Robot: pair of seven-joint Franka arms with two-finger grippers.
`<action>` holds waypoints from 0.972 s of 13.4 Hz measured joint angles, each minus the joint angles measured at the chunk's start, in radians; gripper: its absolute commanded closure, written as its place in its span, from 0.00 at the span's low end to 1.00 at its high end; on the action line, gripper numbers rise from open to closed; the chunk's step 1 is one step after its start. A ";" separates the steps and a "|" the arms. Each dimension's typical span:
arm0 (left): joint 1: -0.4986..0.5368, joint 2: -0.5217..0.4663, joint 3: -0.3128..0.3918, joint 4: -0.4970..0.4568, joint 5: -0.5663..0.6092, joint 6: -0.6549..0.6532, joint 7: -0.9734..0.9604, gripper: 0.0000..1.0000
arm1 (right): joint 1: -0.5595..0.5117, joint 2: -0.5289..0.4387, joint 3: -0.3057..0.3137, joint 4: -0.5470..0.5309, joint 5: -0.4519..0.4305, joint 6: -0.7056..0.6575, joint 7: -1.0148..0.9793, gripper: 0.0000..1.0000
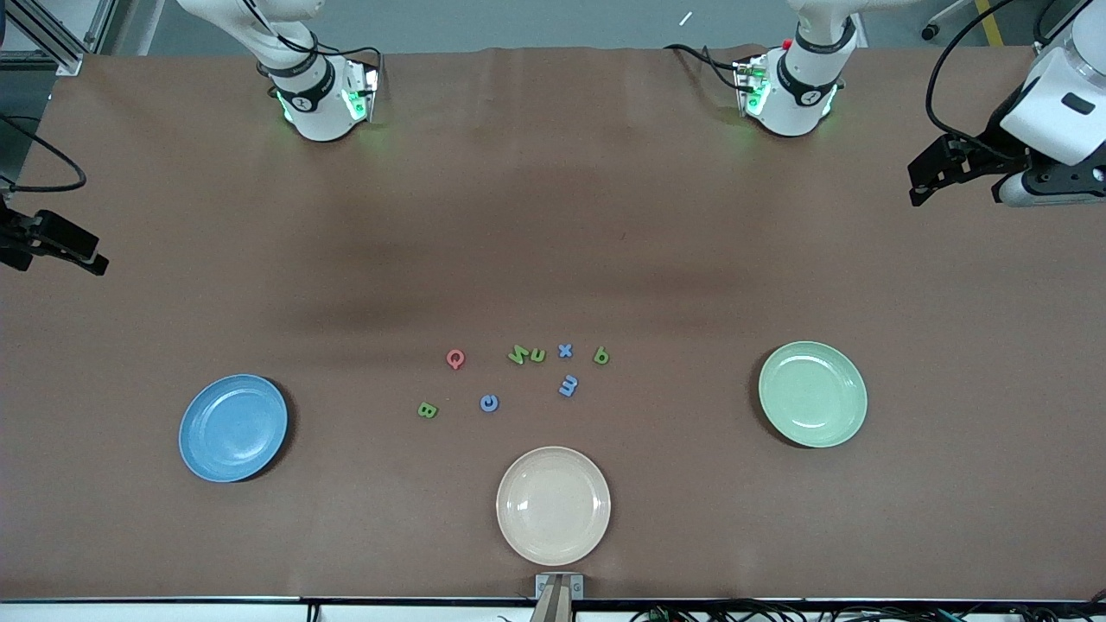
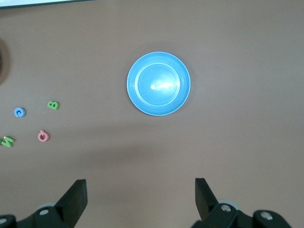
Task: Sort uppercase to blue plate, lowercase to green plate
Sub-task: 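Move the right gripper and the left gripper toward the foam letters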
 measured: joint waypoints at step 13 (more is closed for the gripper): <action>-0.196 0.317 -0.034 0.041 0.000 0.163 -0.316 0.00 | 0.024 0.202 0.014 -0.006 0.002 0.066 0.000 0.00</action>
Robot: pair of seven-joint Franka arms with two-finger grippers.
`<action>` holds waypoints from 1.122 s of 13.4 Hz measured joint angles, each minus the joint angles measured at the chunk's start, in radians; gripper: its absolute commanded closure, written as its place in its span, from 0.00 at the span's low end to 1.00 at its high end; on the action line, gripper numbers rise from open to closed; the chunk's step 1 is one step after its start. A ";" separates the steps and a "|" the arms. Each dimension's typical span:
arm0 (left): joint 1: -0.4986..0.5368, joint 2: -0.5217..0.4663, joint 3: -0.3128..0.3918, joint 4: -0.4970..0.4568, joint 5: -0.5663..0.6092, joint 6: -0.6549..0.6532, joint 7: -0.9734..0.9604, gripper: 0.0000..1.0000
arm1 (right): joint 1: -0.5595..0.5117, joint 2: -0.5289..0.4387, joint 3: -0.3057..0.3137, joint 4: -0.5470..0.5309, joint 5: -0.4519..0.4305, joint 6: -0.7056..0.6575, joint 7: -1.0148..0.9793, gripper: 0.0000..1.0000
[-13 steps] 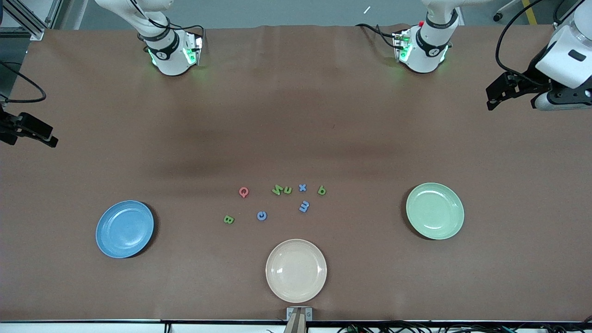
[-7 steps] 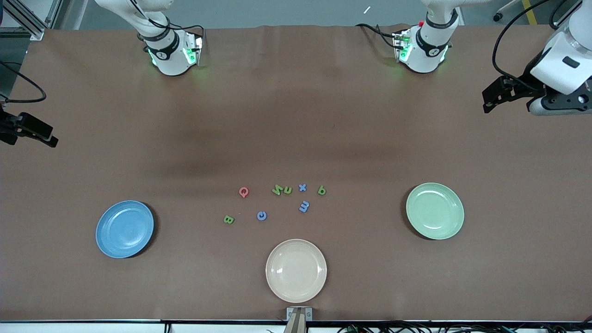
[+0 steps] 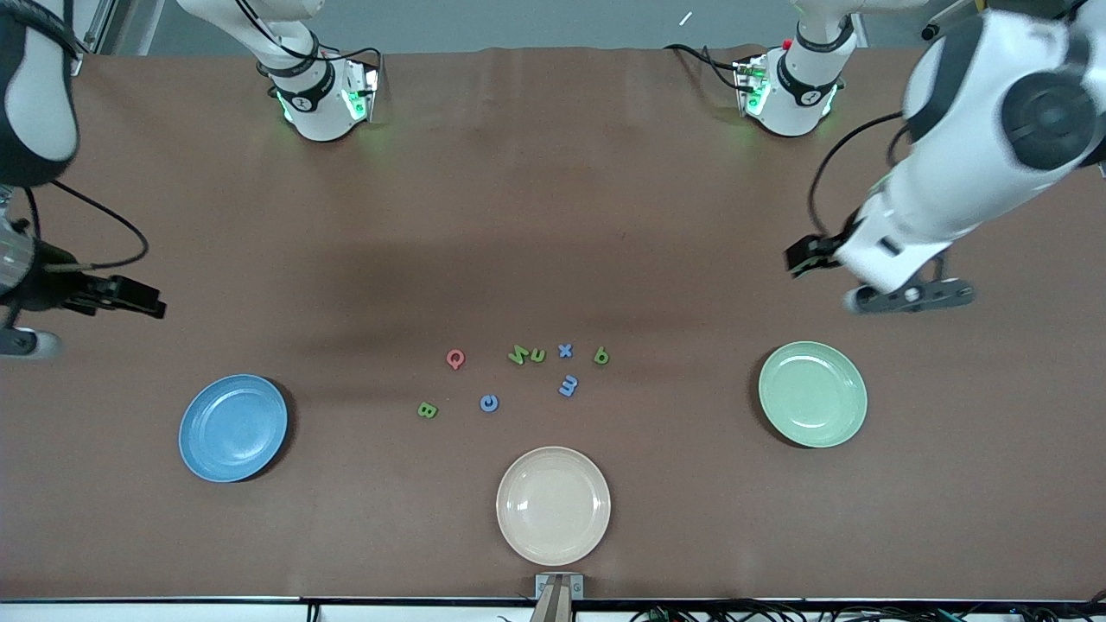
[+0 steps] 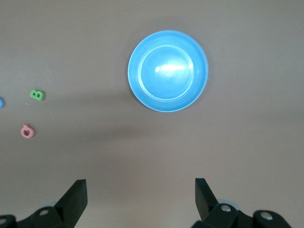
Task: Sort uppercase to blue plate, lowercase to green plate
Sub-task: 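Move the right gripper and the left gripper toward the foam letters, then grasp the green B with the right gripper while the left gripper grasps q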
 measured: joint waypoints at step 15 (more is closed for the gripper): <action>-0.344 0.534 0.002 0.040 0.116 0.629 -0.165 0.38 | 0.324 0.393 0.010 0.003 0.001 0.455 0.516 0.00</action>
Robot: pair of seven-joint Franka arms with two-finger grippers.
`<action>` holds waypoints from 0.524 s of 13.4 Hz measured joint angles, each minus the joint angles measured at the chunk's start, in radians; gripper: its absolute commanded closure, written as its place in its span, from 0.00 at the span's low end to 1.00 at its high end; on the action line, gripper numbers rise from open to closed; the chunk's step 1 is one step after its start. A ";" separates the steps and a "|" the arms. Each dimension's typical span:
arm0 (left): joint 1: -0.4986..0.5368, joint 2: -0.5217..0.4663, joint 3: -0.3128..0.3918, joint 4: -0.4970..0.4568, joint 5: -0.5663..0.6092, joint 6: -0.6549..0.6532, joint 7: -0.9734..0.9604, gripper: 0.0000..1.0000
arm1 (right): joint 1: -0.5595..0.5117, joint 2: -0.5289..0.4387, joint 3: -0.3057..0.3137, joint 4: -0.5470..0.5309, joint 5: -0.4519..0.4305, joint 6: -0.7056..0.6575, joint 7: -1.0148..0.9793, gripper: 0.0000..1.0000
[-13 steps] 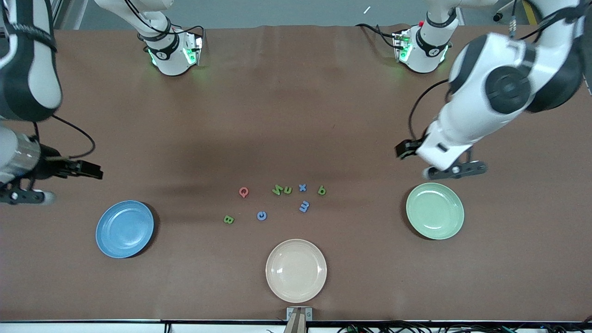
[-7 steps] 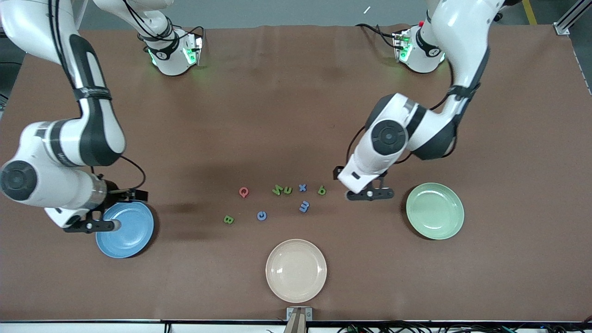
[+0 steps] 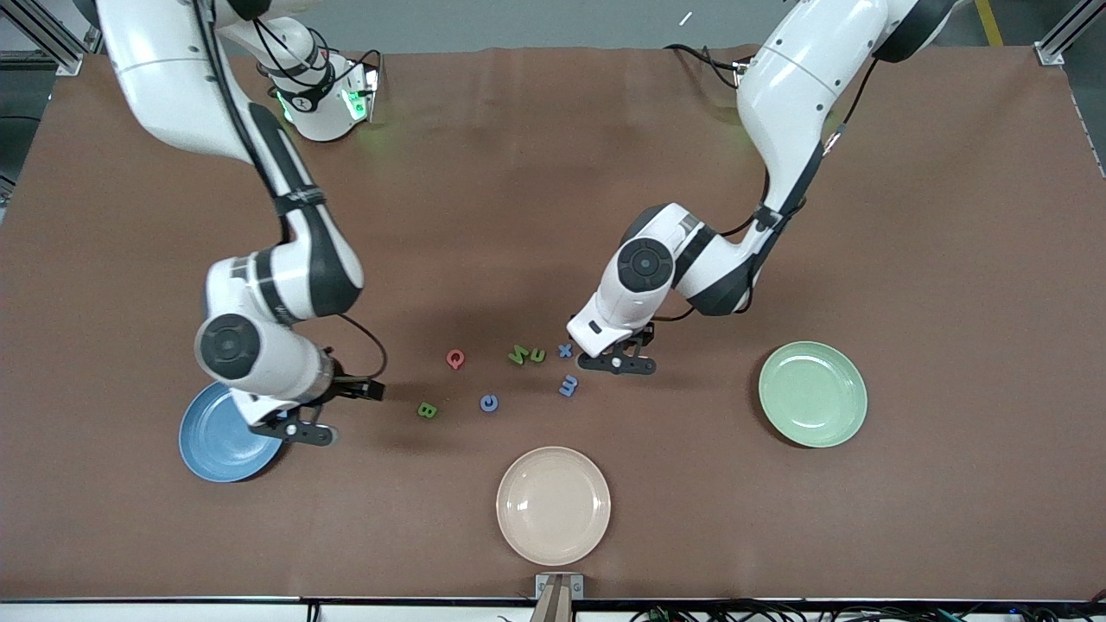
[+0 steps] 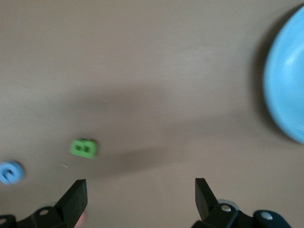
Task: Sort uppercase to blue plate, lowercase to green plate
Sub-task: 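Grasp the green B with the right gripper while the left gripper grasps q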
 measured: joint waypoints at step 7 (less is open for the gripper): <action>-0.008 0.059 0.001 0.009 0.079 0.048 0.019 0.42 | 0.112 0.184 -0.012 0.001 -0.004 0.317 0.332 0.00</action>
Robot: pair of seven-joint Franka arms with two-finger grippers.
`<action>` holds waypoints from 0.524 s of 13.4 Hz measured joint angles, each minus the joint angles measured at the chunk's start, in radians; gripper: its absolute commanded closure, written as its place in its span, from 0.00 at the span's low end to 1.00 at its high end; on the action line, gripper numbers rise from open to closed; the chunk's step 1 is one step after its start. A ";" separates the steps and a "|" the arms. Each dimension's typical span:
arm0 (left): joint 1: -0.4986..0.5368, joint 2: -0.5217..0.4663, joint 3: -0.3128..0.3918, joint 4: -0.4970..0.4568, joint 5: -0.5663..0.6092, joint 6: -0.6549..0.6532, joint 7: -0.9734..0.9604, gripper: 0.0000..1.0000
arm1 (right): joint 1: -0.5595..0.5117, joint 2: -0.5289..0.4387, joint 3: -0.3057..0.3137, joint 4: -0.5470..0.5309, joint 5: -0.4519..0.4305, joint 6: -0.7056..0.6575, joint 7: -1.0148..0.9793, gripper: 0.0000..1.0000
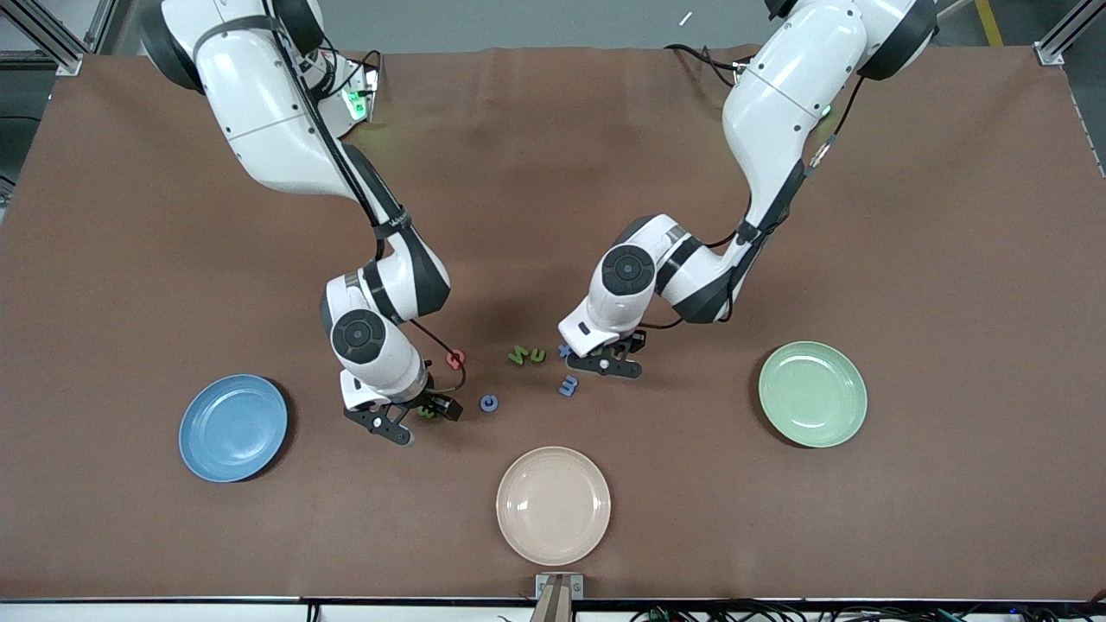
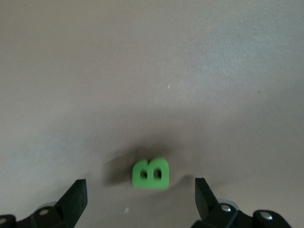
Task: Sort uppercase to blue plate, lowercase to green plate
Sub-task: 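Grasp the green B with the right gripper while the left gripper grasps q, then drop the B on the blue plate while the left gripper drops q on green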
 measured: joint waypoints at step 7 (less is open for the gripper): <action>0.000 0.029 0.001 0.011 0.019 0.030 0.006 0.72 | -0.006 0.019 -0.007 0.021 0.001 -0.001 0.001 0.52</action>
